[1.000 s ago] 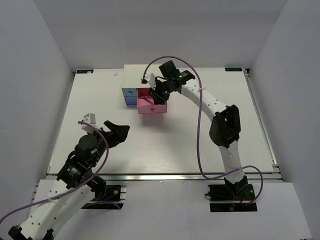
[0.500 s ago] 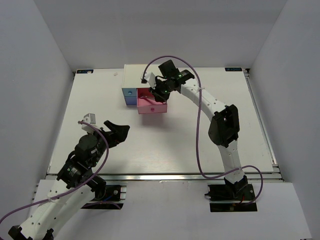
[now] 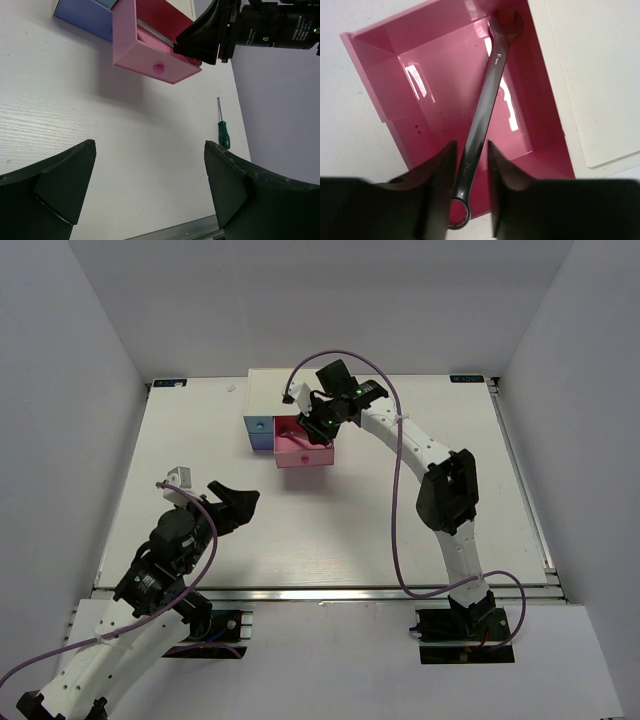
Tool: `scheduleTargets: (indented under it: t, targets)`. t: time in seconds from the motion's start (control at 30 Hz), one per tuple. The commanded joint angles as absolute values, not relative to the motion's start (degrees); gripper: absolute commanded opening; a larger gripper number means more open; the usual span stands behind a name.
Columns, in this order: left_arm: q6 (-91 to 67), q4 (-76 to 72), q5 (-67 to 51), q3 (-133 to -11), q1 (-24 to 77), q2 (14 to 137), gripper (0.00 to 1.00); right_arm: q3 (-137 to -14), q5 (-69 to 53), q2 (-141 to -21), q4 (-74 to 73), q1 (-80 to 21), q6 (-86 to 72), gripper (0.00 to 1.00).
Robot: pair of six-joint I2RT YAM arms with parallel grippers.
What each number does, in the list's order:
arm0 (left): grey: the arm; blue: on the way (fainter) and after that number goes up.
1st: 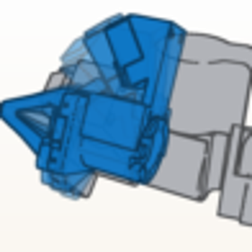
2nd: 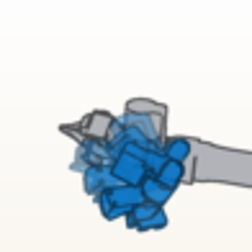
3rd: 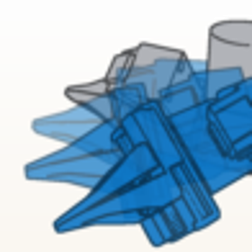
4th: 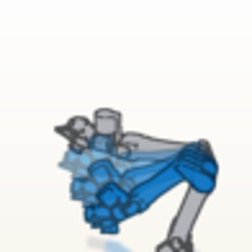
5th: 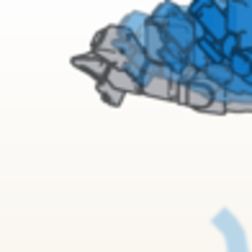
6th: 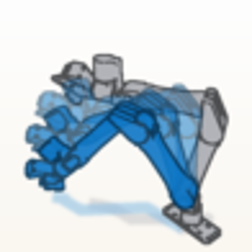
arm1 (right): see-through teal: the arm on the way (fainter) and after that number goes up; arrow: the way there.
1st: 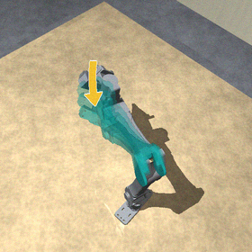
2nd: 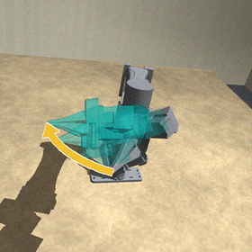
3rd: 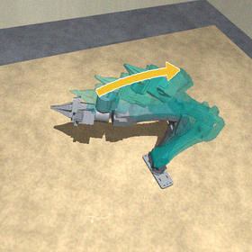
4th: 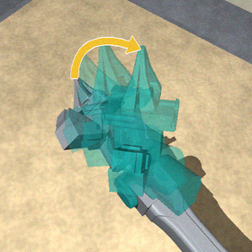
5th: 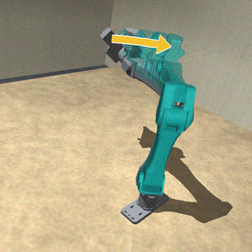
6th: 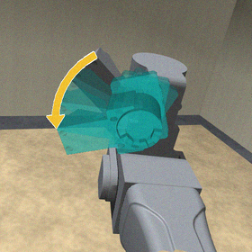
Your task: Sort the tools into containers
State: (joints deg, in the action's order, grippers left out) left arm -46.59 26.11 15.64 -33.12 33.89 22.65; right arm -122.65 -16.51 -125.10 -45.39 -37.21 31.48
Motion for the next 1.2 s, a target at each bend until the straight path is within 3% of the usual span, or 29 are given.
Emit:
scheduleTargets:
  t: [0.0,0.07,0.3,0.7,0.97,1.17]
  targets:
    - [-46.7,26.0,16.1,-33.7,34.0,22.6,0.98,-123.6,-15.9,-125.9,-46.6,-37.3,32.0,0.39]
    - [-46.7,26.1,16.0,-33.8,34.0,22.6,0.98,-123.7,-15.8,-126.2,-46.9,-37.4,33.0,0.46]
    - [-46.8,26.3,16.1,-34.2,34.0,22.5,0.98,-125.1,-16.2,-127.5,-48.3,-37.5,34.5,0.45]
    - [-46.7,26.4,16.1,-34.6,34.0,22.9,0.98,-125.3,-12.2,-127.4,-44.5,-37.4,27.7,0.11]
    - [-46.5,25.8,15.8,-34.6,34.0,23.4,0.98,-123.8,-11.9,-126.2,-43.1,-37.5,23.1,0.01]
    - [-46.5,25.6,15.7,-34.5,34.0,23.6,0.98,-122.1,-9.6,-124.4,-41.0,-37.5,17.6,0.00]
